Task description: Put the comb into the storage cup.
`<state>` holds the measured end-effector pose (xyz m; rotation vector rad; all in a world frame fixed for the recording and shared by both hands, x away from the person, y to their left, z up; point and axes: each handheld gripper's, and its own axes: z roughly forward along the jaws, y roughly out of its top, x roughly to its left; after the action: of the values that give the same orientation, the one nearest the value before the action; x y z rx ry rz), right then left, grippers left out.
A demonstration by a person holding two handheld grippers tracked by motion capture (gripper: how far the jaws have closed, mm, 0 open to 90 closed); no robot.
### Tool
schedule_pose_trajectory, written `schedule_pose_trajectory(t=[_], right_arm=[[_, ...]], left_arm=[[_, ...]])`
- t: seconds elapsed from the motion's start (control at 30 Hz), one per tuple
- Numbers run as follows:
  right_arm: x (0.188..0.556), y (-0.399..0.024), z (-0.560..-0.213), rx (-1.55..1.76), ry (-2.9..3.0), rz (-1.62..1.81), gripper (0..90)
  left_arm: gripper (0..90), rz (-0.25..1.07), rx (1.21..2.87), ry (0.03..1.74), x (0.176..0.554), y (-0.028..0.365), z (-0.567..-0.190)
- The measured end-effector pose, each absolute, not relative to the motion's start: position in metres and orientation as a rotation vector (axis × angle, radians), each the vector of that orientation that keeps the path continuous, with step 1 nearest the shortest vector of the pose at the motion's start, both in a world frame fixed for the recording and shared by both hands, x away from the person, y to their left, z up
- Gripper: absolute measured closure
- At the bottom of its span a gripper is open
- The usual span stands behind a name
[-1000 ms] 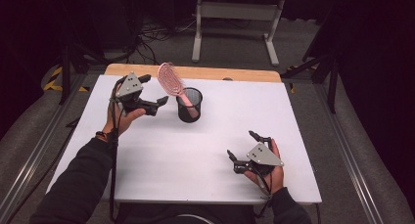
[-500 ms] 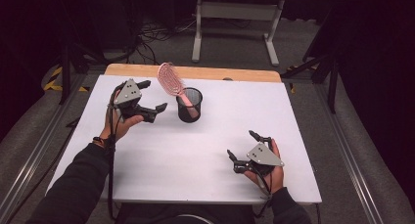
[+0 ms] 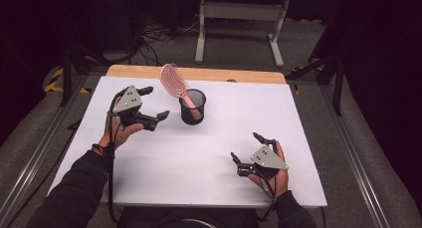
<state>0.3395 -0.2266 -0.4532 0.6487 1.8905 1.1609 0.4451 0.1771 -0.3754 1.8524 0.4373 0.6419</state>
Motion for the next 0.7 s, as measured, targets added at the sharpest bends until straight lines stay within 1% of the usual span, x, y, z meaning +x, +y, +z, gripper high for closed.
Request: schedule_pose_trajectory(t=[0.7], right_arm=[[0.339, -0.227, -0.453, 0.646, 1.887, 1.16, 6.6]], left_arm=[[5.8, 0.636, 1.872, 0.407, 0.428, 0.181, -0.387]])
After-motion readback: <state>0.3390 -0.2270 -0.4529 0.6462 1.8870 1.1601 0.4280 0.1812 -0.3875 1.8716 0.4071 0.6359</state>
